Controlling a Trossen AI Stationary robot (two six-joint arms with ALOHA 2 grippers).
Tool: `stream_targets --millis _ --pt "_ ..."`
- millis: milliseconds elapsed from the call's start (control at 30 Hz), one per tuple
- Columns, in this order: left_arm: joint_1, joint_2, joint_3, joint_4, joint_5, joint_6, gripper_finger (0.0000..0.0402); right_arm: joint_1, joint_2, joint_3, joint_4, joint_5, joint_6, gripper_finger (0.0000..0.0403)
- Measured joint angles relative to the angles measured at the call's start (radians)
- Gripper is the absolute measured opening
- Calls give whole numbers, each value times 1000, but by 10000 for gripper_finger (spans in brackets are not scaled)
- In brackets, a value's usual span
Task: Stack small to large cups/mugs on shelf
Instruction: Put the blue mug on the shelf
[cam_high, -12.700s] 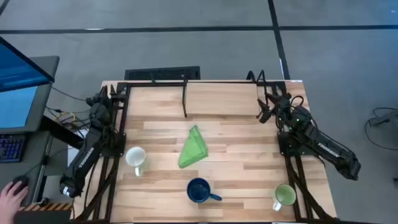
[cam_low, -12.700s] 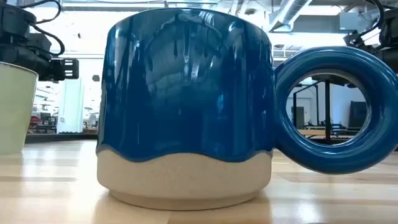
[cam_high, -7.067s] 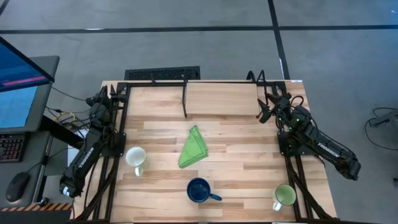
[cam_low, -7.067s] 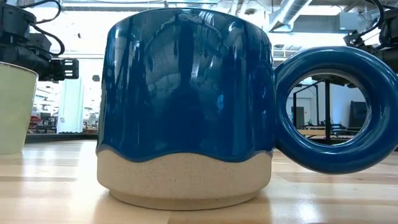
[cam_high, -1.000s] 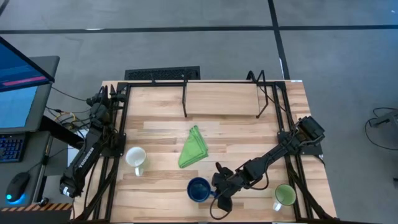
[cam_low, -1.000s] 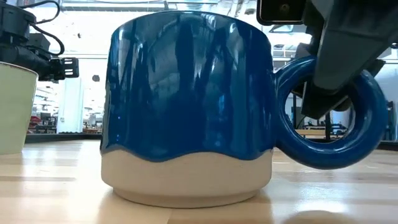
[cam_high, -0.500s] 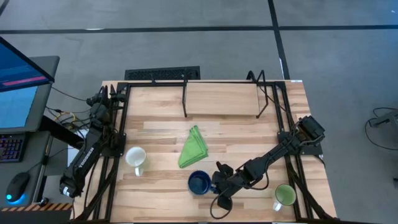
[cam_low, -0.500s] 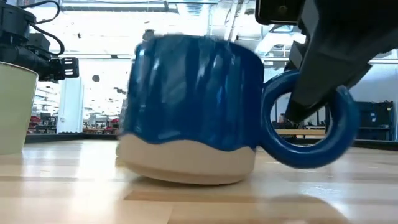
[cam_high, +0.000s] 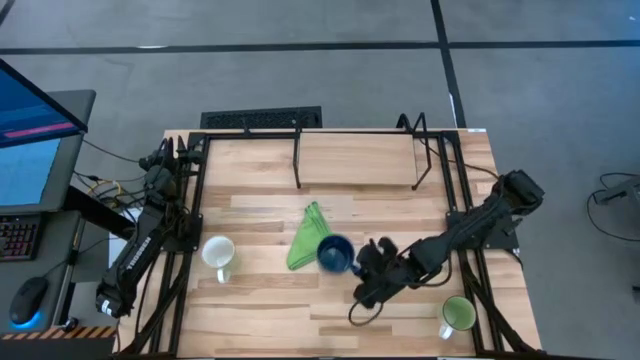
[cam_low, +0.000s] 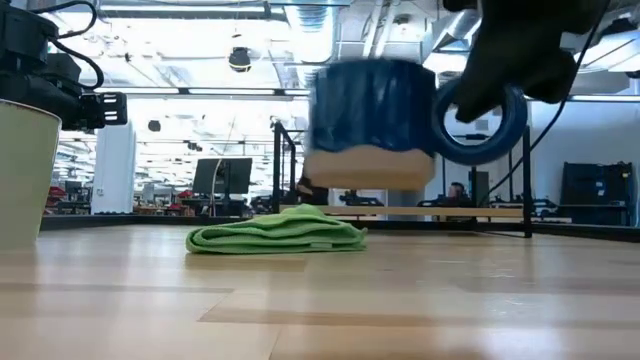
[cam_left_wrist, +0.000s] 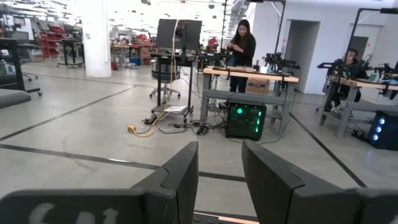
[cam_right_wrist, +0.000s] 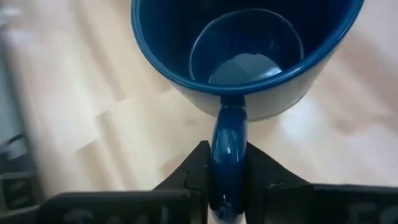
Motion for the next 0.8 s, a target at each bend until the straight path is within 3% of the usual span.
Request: stream_targets --millis 233,467,633,800 --pt "0 0 0 0 3 0 114 -83 -108 0 -235 95 6 68" --pt "0 0 0 0 16 0 114 -202 -203 1 -316 234 23 68" --pt "0 0 0 0 16 0 114 -304 -236 2 -362 237 33 68" --pt "0 0 0 0 16 0 114 -401 -236 2 -525 228 105 68"
